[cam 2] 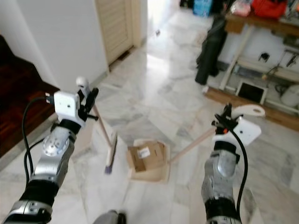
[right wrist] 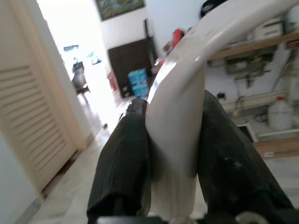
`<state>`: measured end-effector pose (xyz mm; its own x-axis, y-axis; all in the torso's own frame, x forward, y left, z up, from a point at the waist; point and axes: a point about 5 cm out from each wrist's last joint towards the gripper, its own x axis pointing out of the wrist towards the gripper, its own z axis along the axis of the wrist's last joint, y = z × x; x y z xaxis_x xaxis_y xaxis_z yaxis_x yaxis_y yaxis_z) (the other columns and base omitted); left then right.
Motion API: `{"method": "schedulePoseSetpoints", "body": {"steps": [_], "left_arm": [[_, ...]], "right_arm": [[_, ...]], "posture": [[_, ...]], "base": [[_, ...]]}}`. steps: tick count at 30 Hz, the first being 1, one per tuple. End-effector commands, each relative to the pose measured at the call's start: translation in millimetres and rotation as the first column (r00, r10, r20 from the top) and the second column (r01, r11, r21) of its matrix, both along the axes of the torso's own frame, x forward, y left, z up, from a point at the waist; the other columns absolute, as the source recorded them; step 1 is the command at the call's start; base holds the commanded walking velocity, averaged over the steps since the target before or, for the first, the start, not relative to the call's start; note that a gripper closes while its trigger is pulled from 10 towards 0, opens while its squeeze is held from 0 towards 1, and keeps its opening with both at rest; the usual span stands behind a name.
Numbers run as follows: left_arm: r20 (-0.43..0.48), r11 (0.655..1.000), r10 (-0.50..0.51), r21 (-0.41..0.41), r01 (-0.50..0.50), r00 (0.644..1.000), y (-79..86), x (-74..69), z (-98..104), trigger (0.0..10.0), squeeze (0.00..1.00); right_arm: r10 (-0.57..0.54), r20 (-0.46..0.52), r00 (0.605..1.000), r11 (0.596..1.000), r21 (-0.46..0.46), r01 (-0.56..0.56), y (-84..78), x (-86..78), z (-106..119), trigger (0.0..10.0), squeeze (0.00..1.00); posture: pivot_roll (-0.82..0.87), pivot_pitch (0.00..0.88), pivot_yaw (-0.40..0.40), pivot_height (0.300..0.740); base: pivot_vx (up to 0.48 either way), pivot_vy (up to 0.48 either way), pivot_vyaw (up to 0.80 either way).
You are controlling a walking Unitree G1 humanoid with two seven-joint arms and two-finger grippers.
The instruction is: Sweep floor
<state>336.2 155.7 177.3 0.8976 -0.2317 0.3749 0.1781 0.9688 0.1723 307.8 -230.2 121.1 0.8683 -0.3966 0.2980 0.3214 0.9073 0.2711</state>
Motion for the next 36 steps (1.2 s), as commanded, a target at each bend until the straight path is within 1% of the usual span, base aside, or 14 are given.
{"method": "schedulePoseSetpoints", "body": {"steps": [1, 10, 16, 23, 36], "left_arm": [[0.051, 1.0, -0.003, 0.009, 0.003, 0.999, -2.3, 0.0, 9.4, 10.0, 0.0], [0.045, 1.0, 0.004, -0.006, -0.004, 0.999, -5.3, -0.5, 6.6, 10.0, 0.0], [0.044, 1.0, 0.003, -0.006, -0.003, 0.999, -5.8, -0.9, 6.5, 10.0, 0.0], [0.045, 1.0, 0.009, -0.003, -0.009, 0.999, -4.3, -1.3, 6.9, 10.0, 0.0], [0.045, 1.0, 0.008, 0.002, -0.008, 0.999, -3.4, -2.0, 7.4, 10.0, 0.0]], "right_arm": [[-0.003, 0.055, 0.999, 1.0, -0.01, 0.004, -0.6, 1.0, 12.7, 10.0, 0.0], [0.044, 0.039, 0.998, 0.999, -0.016, -0.044, 3.1, 2.7, 12.1, 10.0, 0.0], [0.049, 0.039, 0.998, 0.999, -0.019, -0.048, 2.1, 3.9, 13.4, 10.0, 0.0], [0.06, 0.032, 0.998, 0.998, -0.018, -0.059, 5.9, 4.2, 12.7, 10.0, 0.0], [0.066, 0.023, 0.998, 0.998, -0.011, -0.066, 6.9, 3.3, 10.7, 10.0, 0.0]], "posture": [[0.15, 0.079, -0.029, 0.74], [0.15, 0.094, -0.042, 0.74], [0.15, 0.102, -0.045, 0.74], [0.15, 0.114, -0.045, 0.74], [0.16, 0.12, -0.042, 0.74]], "base": [[0.0, 0.0, 0.69], [0.0, 0.0, 0.68], [0.0, 0.0, 0.66], [0.0, 0.0, 0.66], [0.0, 0.0, 0.68]]}}
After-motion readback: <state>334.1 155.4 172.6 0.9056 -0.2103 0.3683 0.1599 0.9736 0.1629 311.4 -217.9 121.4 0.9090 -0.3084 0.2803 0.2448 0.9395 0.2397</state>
